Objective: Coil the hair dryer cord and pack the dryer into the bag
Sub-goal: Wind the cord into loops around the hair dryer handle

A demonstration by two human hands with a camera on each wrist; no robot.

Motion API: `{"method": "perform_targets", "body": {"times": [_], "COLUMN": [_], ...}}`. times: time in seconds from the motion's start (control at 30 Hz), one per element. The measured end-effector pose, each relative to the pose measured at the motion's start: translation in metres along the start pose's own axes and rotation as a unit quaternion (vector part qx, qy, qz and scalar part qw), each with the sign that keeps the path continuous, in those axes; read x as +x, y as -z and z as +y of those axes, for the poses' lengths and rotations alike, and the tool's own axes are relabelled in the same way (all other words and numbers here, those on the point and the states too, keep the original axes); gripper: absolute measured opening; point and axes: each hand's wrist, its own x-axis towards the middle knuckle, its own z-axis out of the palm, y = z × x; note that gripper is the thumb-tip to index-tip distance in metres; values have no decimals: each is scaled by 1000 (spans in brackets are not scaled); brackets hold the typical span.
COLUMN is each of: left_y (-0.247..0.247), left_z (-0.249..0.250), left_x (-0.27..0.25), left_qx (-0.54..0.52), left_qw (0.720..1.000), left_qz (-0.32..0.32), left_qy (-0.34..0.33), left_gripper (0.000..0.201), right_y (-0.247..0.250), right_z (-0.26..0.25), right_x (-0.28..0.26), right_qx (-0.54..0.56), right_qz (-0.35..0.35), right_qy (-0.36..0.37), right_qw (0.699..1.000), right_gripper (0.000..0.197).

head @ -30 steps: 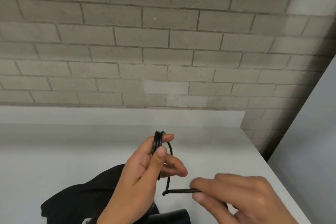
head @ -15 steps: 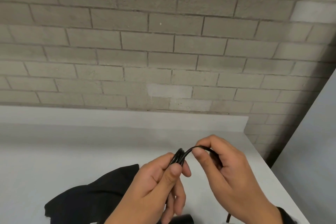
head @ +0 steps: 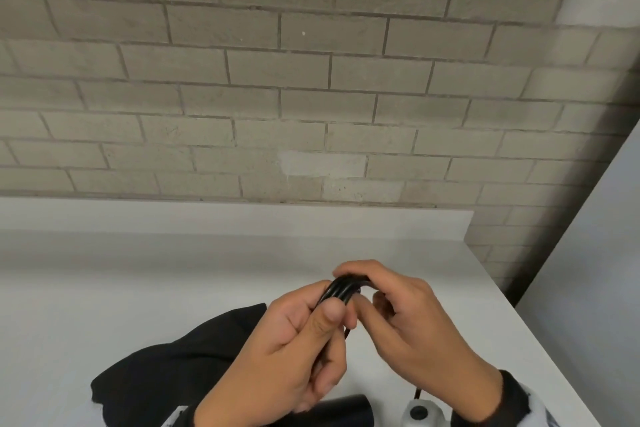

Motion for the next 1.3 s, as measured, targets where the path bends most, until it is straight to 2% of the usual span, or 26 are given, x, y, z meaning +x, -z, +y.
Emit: {"method": "perform_targets", "body": {"times": [0.1,0.27,0.47,0.53,0.63,0.8,0.87,1.1,1.2,1.3], "left_y": [4,12,28,32,27,16,16,17,16,16], "left_z": [-2,-5,1,1,-9,-27,-28,-33,-35,-36], "left_x": [1,1,4,3,3,4,5,2,2,3], "left_qx": [-7,-57,75,77,18,-10,-29,-107,-152,-150], "left_qw": [1000,997,995,994,995,997,997,993,987,986], "left_qz": [2,-42,-56,-79,-93,40,56,23,-3,-11], "left_qy": [0,-21,-21,-21,-38,-61,-54,-47,-52,-68], "left_gripper": [45,25,24,23,26,43,45,43,35,30], "right_y": [-7,-15,-14,-16,-21,-26,-22,-11,-12,-15], "right_z": [1,-2,-1,0,2,5,5,13,14,13], "right_x": [0,4,8,8,9,9,8,5,5,8], "right_qx": [-11,-8,9,23,51,92,117,217,233,231], "right_qz": [57,124,138,131,115,77,55,-11,-19,-11], "right_qy": [11,1,-18,-28,-56,-94,-96,-148,-154,-139], "right_qw": [998,992,990,991,990,988,987,965,960,963], "right_gripper": [20,21,21,24,31,22,19,17,22,24]}}
